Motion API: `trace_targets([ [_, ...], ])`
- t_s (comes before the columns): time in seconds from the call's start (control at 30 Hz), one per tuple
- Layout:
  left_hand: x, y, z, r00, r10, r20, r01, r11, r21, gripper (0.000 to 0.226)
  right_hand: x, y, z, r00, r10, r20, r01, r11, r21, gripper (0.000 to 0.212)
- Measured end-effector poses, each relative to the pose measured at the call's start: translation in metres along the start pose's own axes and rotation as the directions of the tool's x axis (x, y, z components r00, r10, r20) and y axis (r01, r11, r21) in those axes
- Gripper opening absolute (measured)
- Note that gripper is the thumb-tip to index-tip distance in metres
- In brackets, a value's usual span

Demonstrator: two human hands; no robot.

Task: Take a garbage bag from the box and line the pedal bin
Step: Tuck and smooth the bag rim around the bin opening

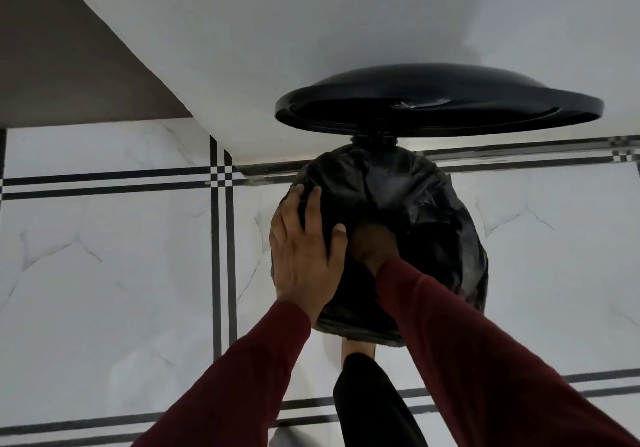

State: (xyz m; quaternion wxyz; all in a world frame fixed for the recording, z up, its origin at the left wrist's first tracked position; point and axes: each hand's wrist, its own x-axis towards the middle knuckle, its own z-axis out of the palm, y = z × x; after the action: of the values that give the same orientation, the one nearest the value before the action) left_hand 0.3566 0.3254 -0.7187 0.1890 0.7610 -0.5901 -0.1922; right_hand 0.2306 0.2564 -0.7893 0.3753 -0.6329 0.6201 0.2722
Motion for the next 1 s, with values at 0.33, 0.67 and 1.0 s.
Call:
trace_targets([
  [0.33, 0.007, -0.001, -0.009, 0.999, 0.021, 0.047, -0.018, 0.998, -0.064, 0.065, -0.003, 0.0, -0.001, 0.972, -0.044, 0.229, 0.019, 0.994, 0.11, 0.046],
  [0.67, 0.027, 0.005, -0.056, 0.999, -0.029, 0.031, 0.026, 0.996, 0.088, 0.048, -0.169, 0.014, -0.062, 0.954, -0.133, -0.269, 0.144, 0.989, 0.02, 0.036],
  [1.0, 0.084, 0.014, -0.05, 0.904, -0.174, 0.391, 0.282, 0.93, -0.236, 0.05, -0.083, 0.07, -0.1, 0.831, 0.217, -0.512, 0.145, 0.804, 0.577, 0.042],
])
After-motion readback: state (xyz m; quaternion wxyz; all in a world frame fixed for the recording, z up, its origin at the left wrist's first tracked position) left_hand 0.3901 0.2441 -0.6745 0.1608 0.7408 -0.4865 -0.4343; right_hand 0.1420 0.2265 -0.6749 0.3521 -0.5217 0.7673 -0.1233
